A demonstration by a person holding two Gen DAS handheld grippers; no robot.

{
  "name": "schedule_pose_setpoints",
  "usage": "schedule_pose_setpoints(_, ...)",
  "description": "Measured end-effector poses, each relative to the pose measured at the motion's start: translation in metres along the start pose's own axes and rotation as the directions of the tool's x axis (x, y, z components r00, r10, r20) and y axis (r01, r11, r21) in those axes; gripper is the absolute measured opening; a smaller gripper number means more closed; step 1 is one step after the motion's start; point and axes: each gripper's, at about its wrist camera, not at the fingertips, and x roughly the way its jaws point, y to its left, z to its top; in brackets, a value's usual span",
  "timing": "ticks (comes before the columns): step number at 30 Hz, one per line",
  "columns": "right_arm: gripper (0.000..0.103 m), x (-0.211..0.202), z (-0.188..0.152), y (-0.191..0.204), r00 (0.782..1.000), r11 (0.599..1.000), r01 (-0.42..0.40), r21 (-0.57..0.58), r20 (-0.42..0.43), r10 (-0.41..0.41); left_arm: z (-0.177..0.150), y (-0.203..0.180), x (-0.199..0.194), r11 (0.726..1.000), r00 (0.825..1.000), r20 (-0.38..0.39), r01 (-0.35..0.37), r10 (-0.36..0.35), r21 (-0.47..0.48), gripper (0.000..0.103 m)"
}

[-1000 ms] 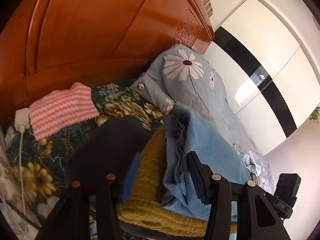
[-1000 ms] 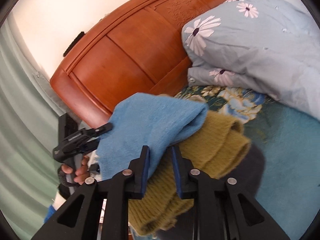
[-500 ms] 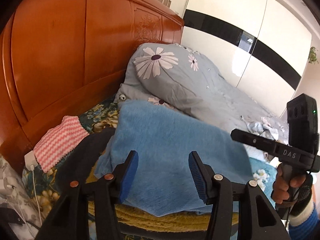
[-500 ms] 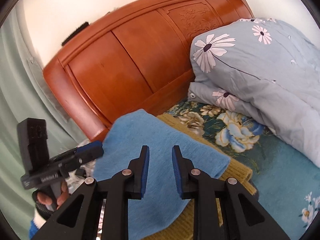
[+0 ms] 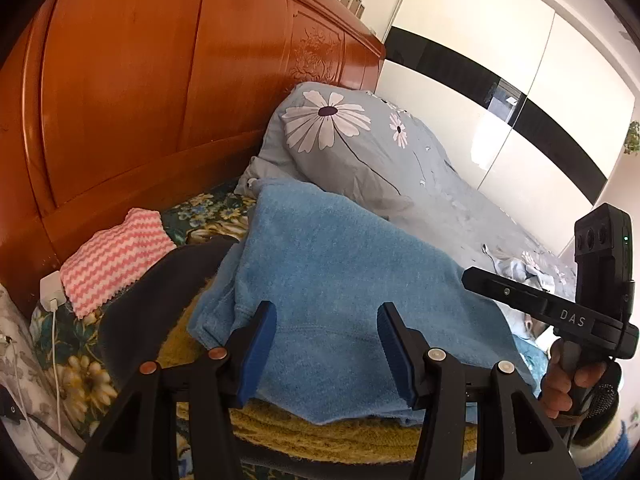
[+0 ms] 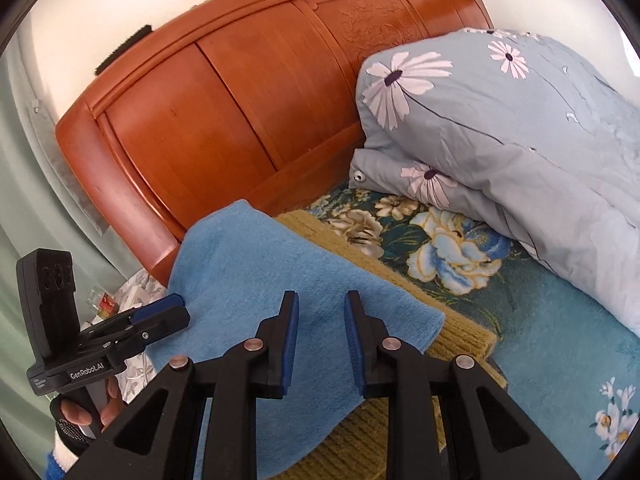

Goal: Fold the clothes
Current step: 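Lower the sweater onto the olive knit on the stack and open both grippers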

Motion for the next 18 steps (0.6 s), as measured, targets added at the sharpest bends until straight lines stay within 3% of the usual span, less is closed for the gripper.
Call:
schedule_pose_setpoints(10,0.024,-0.035,-0.032,0.030,1.000,0.995,-0.010,-0.098,0.028,0.012,-0.032,-0.024,-0.028,1.000,0.997,0.072,0.011,-0.010,-0.012,0.060)
schedule_pose_setpoints(16,0.037,-0.049,-0.066,0.038,0.999,0.991,0.005,-0.130,0.038,0.000,-0.062,-0.027,-0.038,0.997,0.997,0.070,0.039,-0.034,-0.071,0.063)
schedule_pose_setpoints(18,0.044,-0.054,-0.078,0.041,0.999,0.990,0.010,-0.141,0.041,-0.004,-0.072,-0.029,-0.042,0.996,0.997,0.074,0.029,-0.023,-0.085,0.069)
